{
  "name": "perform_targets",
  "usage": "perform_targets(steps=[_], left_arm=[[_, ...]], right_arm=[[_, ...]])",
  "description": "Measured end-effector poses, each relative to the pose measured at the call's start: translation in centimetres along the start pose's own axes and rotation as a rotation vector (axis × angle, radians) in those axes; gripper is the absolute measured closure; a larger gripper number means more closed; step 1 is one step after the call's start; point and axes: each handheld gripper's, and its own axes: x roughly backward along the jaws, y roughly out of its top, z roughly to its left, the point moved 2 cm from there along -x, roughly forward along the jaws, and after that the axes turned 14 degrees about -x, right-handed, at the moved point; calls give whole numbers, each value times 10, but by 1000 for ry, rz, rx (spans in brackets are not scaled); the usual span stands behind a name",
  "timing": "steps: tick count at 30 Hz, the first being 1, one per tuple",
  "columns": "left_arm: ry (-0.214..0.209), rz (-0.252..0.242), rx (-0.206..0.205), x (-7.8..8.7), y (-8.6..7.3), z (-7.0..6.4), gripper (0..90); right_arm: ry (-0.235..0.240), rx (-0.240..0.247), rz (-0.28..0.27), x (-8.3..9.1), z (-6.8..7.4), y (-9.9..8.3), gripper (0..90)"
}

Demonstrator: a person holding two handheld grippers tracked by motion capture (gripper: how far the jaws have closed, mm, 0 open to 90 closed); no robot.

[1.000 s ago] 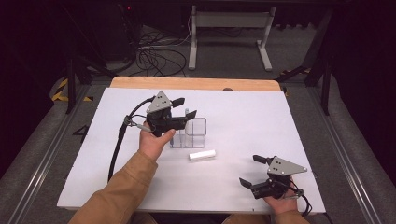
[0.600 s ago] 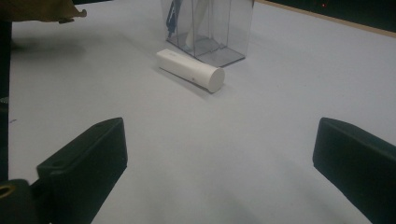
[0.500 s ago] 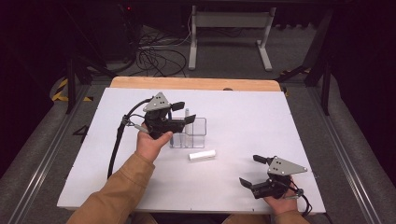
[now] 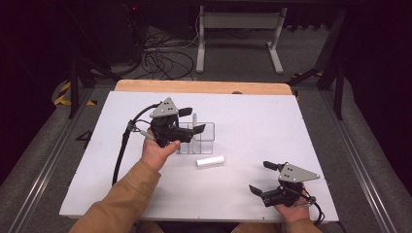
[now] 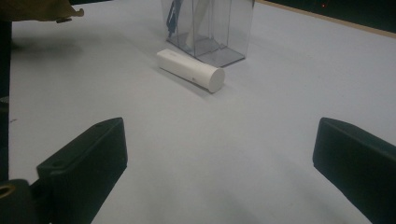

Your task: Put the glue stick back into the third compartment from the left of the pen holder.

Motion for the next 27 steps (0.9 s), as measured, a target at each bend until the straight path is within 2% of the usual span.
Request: perform_targets(steps=[3, 7, 10, 16, 18, 27], left_arm=[[-19, -1, -11, 1, 1, -2, 205], [-39, 33, -38, 1, 1, -7, 222], [-60, 81, -68, -2, 0, -13, 251], [-115, 166, -96, -11, -2, -24, 290], [-116, 199, -120, -13, -4, -28, 314], [-156, 307, -183, -26, -11, -43, 326]], right_arm=[[0, 0, -1, 0, 0, 0, 37], [-1, 0, -1, 0, 0, 0, 37], [0, 0, 0, 0, 0, 0, 37], [1, 0, -2, 0, 0, 0, 37], [1, 0, -2, 0, 0, 0, 37], [0, 3, -7, 0, 0, 0, 37]])
